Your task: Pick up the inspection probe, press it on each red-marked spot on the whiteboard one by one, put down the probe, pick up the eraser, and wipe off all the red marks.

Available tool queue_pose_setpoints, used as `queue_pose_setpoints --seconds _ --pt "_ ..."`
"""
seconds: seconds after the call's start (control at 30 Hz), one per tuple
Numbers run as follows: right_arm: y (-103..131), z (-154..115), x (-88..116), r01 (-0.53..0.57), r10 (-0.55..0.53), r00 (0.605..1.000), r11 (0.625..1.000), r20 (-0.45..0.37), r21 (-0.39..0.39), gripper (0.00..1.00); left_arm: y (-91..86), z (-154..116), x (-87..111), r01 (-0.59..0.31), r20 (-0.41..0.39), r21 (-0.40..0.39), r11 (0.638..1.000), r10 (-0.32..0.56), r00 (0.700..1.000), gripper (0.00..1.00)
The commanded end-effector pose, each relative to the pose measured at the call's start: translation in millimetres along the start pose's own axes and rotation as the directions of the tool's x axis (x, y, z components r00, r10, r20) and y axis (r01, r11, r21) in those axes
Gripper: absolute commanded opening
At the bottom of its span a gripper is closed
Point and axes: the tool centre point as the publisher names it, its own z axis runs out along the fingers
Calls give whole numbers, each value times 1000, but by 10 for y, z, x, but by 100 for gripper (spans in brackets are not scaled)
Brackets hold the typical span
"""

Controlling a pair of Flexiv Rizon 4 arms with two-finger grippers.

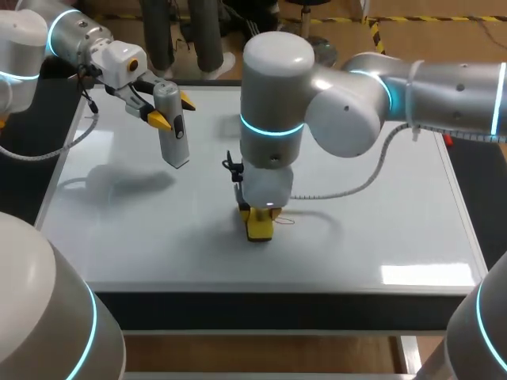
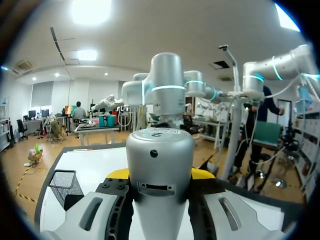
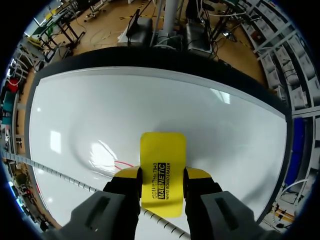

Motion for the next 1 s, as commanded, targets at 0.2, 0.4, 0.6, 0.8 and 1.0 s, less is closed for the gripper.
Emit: queue_pose_setpoints --seconds 0.2,0.4,0.6,0.8,1.0 --pt "-59 59 200 -28 28 1000 1000 -4 -11 0 -9 -9 -9 1 -4 0 1000 -1 1000 0" --pt "-70 95 362 -56 56 998 998 -10 -23 0 -9 -9 -9 1 -4 0 1000 -1 1000 0" --pt "-63 143 560 -96 95 995 995 -23 -31 0 -9 -9 -9 1 -4 0 1000 -1 1000 0" --pt "-26 172 781 -138 137 990 990 -39 -36 0 -9 -9 -9 1 -4 0 1000 -1 1000 0" --pt "8 180 1023 -181 179 982 983 -59 -36 0 -9 -9 -9 1 -4 0 1000 -1 1000 0"
